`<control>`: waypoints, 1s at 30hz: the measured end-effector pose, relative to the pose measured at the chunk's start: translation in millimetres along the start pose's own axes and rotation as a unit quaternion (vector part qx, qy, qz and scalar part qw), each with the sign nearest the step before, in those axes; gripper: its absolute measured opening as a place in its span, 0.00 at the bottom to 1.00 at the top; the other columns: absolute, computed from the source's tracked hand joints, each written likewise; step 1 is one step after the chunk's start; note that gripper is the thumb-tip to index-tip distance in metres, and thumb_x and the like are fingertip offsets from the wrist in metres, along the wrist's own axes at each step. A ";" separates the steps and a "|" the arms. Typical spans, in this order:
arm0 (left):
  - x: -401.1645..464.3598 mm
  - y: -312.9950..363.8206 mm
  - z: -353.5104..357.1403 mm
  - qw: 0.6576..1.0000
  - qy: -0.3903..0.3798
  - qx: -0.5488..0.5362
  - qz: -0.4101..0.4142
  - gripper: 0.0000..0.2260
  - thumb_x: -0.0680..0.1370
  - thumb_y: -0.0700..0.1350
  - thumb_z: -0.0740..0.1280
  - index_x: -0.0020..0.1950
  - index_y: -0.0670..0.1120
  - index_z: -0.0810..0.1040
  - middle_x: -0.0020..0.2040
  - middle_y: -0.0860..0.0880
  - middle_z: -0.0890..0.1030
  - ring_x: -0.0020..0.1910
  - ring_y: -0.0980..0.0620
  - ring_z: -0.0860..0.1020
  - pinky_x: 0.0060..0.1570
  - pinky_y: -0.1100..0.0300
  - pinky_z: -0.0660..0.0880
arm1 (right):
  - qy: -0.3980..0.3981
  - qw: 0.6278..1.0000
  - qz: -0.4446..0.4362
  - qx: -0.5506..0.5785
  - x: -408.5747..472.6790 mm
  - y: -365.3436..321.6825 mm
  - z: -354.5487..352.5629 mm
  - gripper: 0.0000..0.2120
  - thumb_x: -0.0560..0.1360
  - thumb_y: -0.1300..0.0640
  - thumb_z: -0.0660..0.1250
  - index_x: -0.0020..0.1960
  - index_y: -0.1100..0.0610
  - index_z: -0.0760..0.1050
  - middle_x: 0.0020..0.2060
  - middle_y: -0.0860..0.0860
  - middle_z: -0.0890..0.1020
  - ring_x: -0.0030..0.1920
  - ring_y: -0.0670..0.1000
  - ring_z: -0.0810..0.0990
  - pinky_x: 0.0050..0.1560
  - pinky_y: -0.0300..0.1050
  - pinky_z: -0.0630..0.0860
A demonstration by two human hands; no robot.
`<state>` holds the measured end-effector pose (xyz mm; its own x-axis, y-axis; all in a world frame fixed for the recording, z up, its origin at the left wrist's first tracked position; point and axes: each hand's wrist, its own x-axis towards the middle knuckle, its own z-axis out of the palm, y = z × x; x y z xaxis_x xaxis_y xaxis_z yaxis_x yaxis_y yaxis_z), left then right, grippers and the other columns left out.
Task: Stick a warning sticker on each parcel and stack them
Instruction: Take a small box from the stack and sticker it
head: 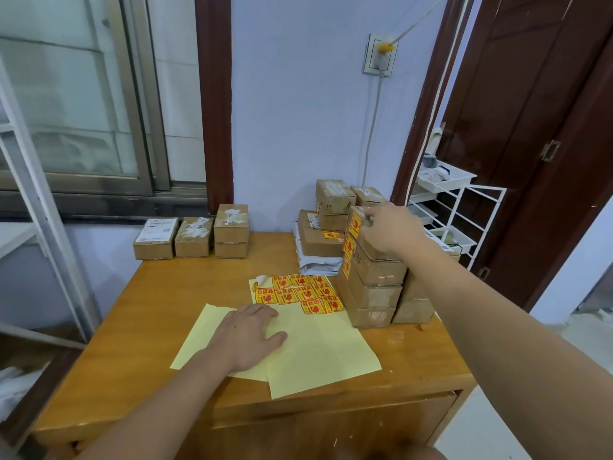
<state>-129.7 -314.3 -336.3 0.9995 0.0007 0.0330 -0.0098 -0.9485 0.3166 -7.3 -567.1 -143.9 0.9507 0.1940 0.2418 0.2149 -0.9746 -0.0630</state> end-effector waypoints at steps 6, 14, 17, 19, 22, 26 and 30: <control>-1.6 0.8 -1.8 1.000 0.002 0.002 0.003 0.28 0.80 0.68 0.59 0.77 0.57 0.68 0.76 0.56 0.69 0.75 0.54 0.65 0.75 0.53 0.63 | 0.009 1.000 -0.003 0.008 -2.4 1.3 0.2 0.17 0.78 0.47 0.58 0.61 0.49 0.78 0.59 0.54 0.80 0.59 0.60 0.76 0.57 0.57 0.76; -1.7 1.2 -0.8 1.000 -0.001 0.002 0.000 0.28 0.80 0.68 0.58 0.76 0.58 0.68 0.76 0.57 0.69 0.75 0.55 0.65 0.75 0.53 0.62 | 0.012 1.000 -0.021 0.001 -8.3 -0.4 -1.3 0.15 0.76 0.44 0.61 0.58 0.49 0.77 0.56 0.54 0.80 0.58 0.60 0.76 0.55 0.56 0.76; -2.1 1.7 -1.6 1.000 -0.003 0.005 -0.001 0.28 0.80 0.68 0.58 0.76 0.58 0.68 0.76 0.57 0.69 0.75 0.54 0.65 0.75 0.52 0.62 | 0.017 1.000 -0.025 -0.003 -9.6 -1.2 -1.9 0.19 0.76 0.43 0.62 0.63 0.48 0.77 0.58 0.54 0.80 0.60 0.60 0.76 0.56 0.56 0.76; -2.3 1.9 -2.2 1.000 -0.004 0.005 -0.003 0.27 0.80 0.68 0.58 0.76 0.58 0.68 0.76 0.57 0.69 0.75 0.54 0.65 0.75 0.52 0.62 | 0.019 0.999 -0.026 -0.003 -10.2 -2.0 -2.1 0.20 0.76 0.43 0.62 0.65 0.48 0.77 0.59 0.54 0.80 0.61 0.60 0.76 0.56 0.56 0.75; -3.3 1.4 -2.3 1.000 -0.005 0.007 -0.002 0.28 0.80 0.69 0.58 0.76 0.58 0.68 0.76 0.57 0.69 0.75 0.54 0.65 0.75 0.52 0.63 | 0.017 1.000 -0.025 -0.007 -11.3 -3.9 -2.2 0.22 0.76 0.42 0.62 0.66 0.49 0.76 0.60 0.54 0.80 0.62 0.60 0.75 0.56 0.55 0.74; -4.9 -0.3 -4.3 1.000 -0.004 0.008 -0.003 0.28 0.80 0.69 0.58 0.77 0.58 0.68 0.77 0.57 0.69 0.75 0.54 0.65 0.75 0.52 0.62 | 0.005 1.000 -0.026 -0.013 -13.6 -7.0 -3.0 0.22 0.76 0.41 0.62 0.66 0.49 0.76 0.61 0.54 0.79 0.63 0.60 0.75 0.59 0.57 0.75; -6.5 -2.0 -6.5 1.000 -0.003 0.008 -0.006 0.28 0.80 0.69 0.58 0.77 0.58 0.68 0.77 0.57 0.69 0.75 0.54 0.65 0.75 0.52 0.63 | 0.006 0.999 -0.026 -0.018 -14.8 -9.5 -1.4 0.22 0.76 0.41 0.63 0.65 0.50 0.76 0.61 0.54 0.79 0.63 0.60 0.74 0.59 0.57 0.75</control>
<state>-136.4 -310.4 -331.0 0.9997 0.0093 0.0233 0.0019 -0.9537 0.3008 -23.7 -560.9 -145.5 0.9357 0.2431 0.2557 0.2555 -0.9667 -0.0158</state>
